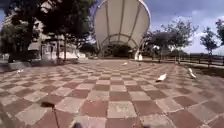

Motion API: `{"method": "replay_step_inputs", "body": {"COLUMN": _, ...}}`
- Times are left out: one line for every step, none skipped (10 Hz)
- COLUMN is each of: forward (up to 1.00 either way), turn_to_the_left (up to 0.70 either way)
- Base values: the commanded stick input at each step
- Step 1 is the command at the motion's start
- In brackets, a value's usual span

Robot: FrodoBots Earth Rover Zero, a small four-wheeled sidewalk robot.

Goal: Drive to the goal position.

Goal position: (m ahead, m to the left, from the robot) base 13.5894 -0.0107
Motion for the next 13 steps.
{"method": "replay_step_inputs", "body": {"forward": 0.7, "turn_to_the_left": 0.0}}
{"method": "replay_step_inputs", "body": {"forward": 0.7, "turn_to_the_left": 0.0}}
{"method": "replay_step_inputs", "body": {"forward": 0.7, "turn_to_the_left": 0.0}}
{"method": "replay_step_inputs", "body": {"forward": 0.7, "turn_to_the_left": 0.0}}
{"method": "replay_step_inputs", "body": {"forward": 0.7, "turn_to_the_left": 0.0}}
{"method": "replay_step_inputs", "body": {"forward": 0.7, "turn_to_the_left": 0.0}}
{"method": "replay_step_inputs", "body": {"forward": 0.7, "turn_to_the_left": 0.0}}
{"method": "replay_step_inputs", "body": {"forward": 0.7, "turn_to_the_left": 0.0}}
{"method": "replay_step_inputs", "body": {"forward": 0.7, "turn_to_the_left": 0.0}}
{"method": "replay_step_inputs", "body": {"forward": 0.7, "turn_to_the_left": 0.0}}
{"method": "replay_step_inputs", "body": {"forward": 0.7, "turn_to_the_left": 0.0}}
{"method": "replay_step_inputs", "body": {"forward": 0.7, "turn_to_the_left": 0.0}}
{"method": "replay_step_inputs", "body": {"forward": 0.7, "turn_to_the_left": 0.0}}
